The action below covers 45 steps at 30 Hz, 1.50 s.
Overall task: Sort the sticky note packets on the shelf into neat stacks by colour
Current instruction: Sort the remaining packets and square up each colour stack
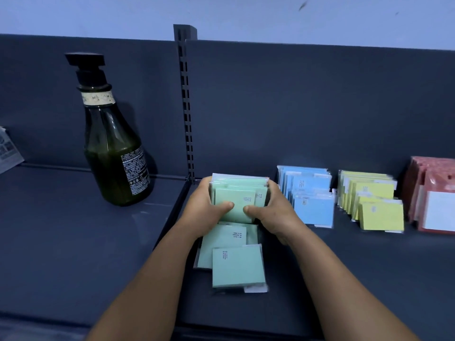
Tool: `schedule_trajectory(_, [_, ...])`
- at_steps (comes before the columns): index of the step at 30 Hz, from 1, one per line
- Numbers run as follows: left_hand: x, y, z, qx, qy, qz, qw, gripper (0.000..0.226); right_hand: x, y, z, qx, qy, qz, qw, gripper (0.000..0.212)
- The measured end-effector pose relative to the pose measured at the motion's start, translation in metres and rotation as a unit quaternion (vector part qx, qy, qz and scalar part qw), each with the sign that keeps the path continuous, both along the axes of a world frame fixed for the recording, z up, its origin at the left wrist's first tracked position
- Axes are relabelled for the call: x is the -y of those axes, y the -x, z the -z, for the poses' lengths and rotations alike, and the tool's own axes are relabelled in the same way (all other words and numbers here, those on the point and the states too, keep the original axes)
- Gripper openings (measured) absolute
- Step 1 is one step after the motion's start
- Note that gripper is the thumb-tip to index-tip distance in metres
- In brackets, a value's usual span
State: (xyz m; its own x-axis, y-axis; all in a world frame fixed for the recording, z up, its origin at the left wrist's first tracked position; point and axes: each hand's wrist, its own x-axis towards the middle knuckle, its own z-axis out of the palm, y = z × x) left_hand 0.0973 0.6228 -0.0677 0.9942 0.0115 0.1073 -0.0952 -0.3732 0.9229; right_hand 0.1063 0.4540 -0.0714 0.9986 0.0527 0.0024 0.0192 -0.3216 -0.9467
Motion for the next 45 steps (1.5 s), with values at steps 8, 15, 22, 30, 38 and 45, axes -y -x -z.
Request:
schedule_trajectory(8, [0.004,-0.007,0.005,0.019,-0.016,0.009,1.000,0.065,-0.001,-0.006,0.004,0.018,0.017,0.016,1.000,0.073])
schedule_trajectory(15, [0.004,-0.015,0.009,-0.078,-0.109,0.048,0.990,0.097,-0.007,-0.004,0.002,-0.062,0.073,-0.045,0.994,0.098])
schedule_trajectory(22, [0.007,-0.032,0.005,-0.076,-0.145,0.021,0.986,0.081,-0.012,-0.018,0.000,-0.046,0.177,0.001,0.983,0.075])
schedule_trajectory(30, [0.009,-0.054,0.001,-0.054,-0.193,-0.026,0.979,0.056,-0.018,-0.038,-0.005,-0.042,0.197,0.054,0.978,0.062])
schedule_trajectory(38, [0.009,-0.063,-0.001,-0.093,-0.229,-0.038,0.968,0.077,-0.019,-0.041,-0.009,-0.049,0.202,0.053,0.977,0.047])
schedule_trajectory(45, [0.004,-0.033,-0.019,-0.122,-0.250,-0.018,0.960,0.087,-0.016,-0.022,-0.022,-0.062,0.225,0.049,0.971,0.068])
